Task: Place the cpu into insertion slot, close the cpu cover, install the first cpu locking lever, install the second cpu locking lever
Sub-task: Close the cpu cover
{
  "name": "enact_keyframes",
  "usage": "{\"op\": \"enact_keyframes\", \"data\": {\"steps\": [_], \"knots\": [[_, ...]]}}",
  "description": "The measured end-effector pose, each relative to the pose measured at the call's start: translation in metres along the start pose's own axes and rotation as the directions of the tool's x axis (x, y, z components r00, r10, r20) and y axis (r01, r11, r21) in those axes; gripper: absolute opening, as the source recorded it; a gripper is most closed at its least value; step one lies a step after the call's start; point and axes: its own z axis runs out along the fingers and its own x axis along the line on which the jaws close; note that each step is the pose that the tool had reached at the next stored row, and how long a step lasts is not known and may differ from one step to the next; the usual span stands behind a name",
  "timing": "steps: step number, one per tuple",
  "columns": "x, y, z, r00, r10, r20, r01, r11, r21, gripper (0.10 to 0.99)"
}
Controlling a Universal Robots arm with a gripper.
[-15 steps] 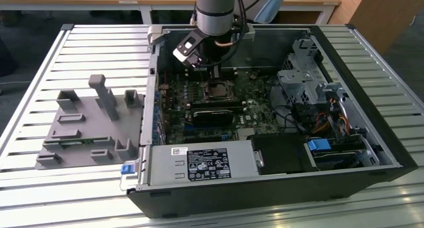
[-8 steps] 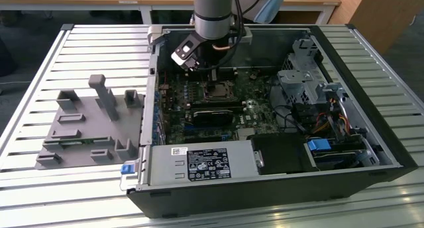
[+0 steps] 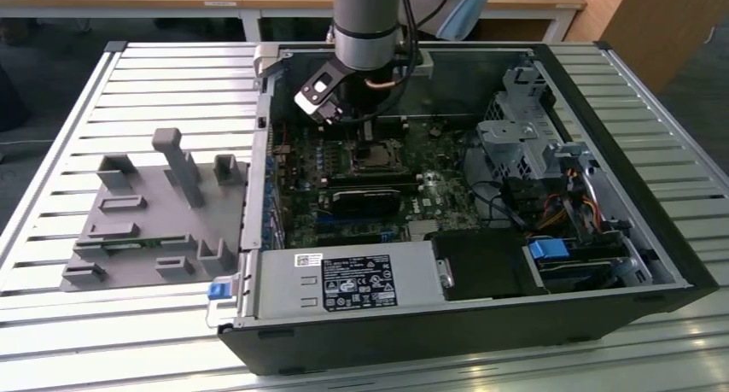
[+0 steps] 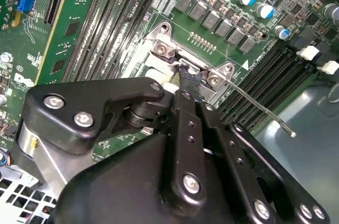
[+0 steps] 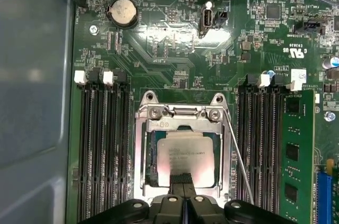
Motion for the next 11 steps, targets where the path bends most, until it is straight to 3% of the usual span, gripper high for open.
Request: {"op": "enact_keyframes", "data": {"steps": [11], "knots": [[0.0013, 0.0127, 0.0005, 1.0, 0.0, -0.0062, 0.0, 1.0, -0.001, 0.106]]}}
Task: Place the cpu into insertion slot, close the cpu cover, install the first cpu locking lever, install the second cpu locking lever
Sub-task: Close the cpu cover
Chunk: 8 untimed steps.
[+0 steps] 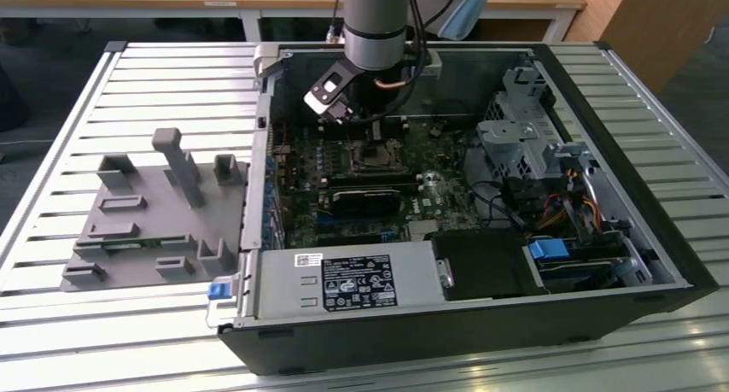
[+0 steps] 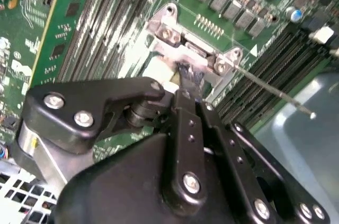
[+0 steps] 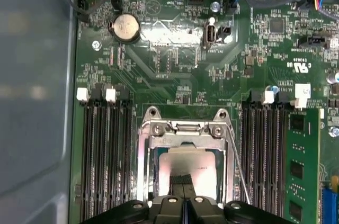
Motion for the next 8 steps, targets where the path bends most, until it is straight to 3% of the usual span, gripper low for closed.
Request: {"op": "enact_keyframes", "data": {"steps": [4, 8], "knots": [[0.0005, 0.003, -0.0029, 1.0, 0.0, -0.0025, 0.0, 1.0, -0.001, 0.106], [0.0001, 0.0032, -0.0152, 1.0, 0.0, -0.001, 0.0, 1.0, 0.0, 0.106]]}}
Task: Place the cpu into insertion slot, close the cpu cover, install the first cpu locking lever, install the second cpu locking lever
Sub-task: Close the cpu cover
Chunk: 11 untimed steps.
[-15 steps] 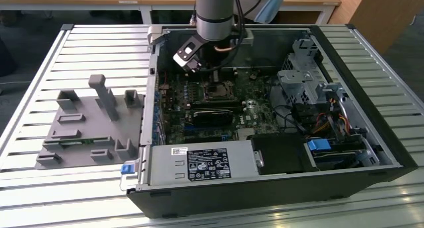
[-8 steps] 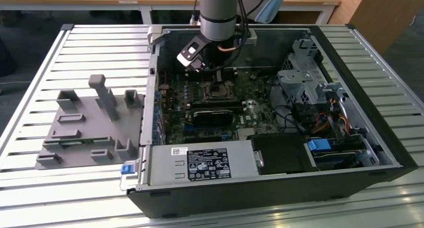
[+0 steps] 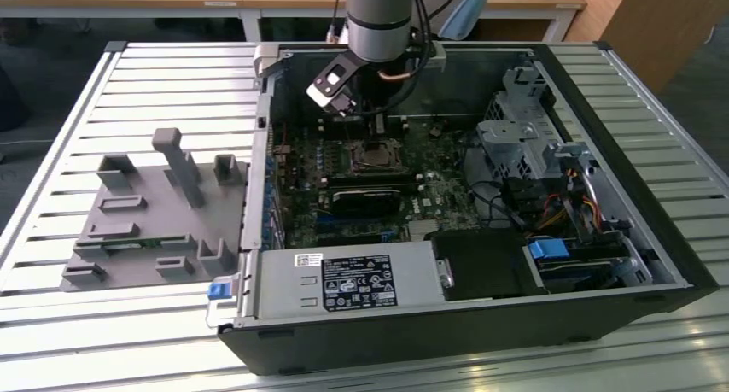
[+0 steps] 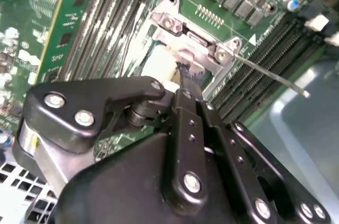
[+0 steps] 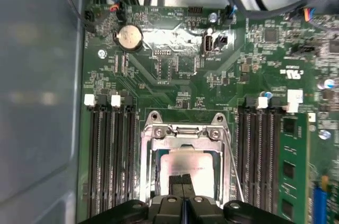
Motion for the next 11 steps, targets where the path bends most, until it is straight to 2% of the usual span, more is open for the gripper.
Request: {"op": "enact_keyframes", "data": {"steps": [2, 11], "knots": [[0.0, 0.0001, -0.0023, 1.0, 0.0, 0.0001, 0.0, 1.0, 0.0, 0.106], [-0.0001, 0.0053, -0.0022, 1.0, 0.0, 0.0001, 0.0, 1.0, 0.0, 0.106]]}}
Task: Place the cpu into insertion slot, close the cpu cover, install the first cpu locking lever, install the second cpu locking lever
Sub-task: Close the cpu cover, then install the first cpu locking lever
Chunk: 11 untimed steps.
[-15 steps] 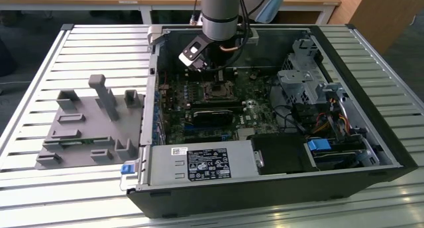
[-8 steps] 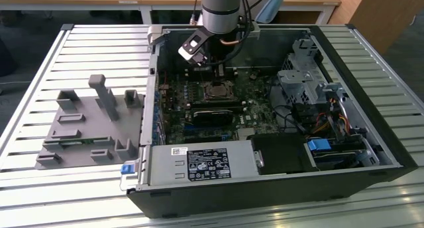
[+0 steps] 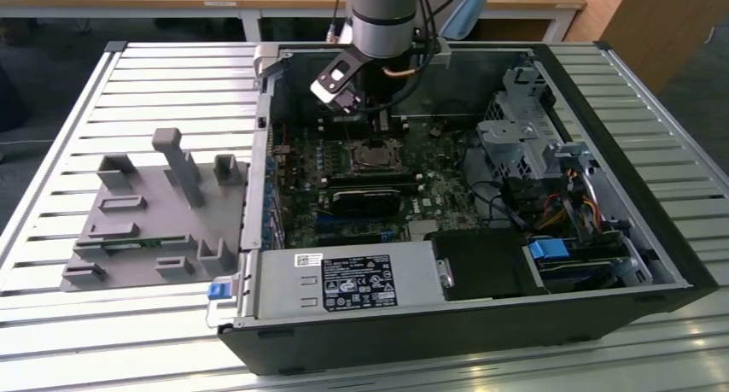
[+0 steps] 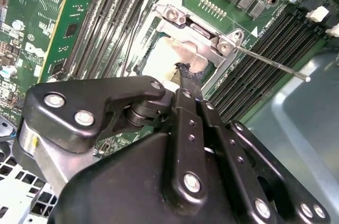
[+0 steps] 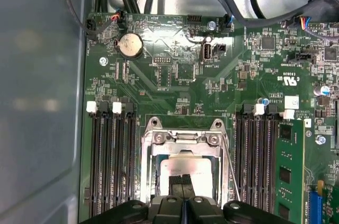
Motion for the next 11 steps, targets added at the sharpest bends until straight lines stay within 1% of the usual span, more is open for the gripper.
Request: {"op": "enact_keyframes", "data": {"steps": [11], "knots": [[0.0, 0.0003, -0.002, 1.0, 0.0, -0.0001, 0.0, 1.0, 0.0, 0.106]]}}
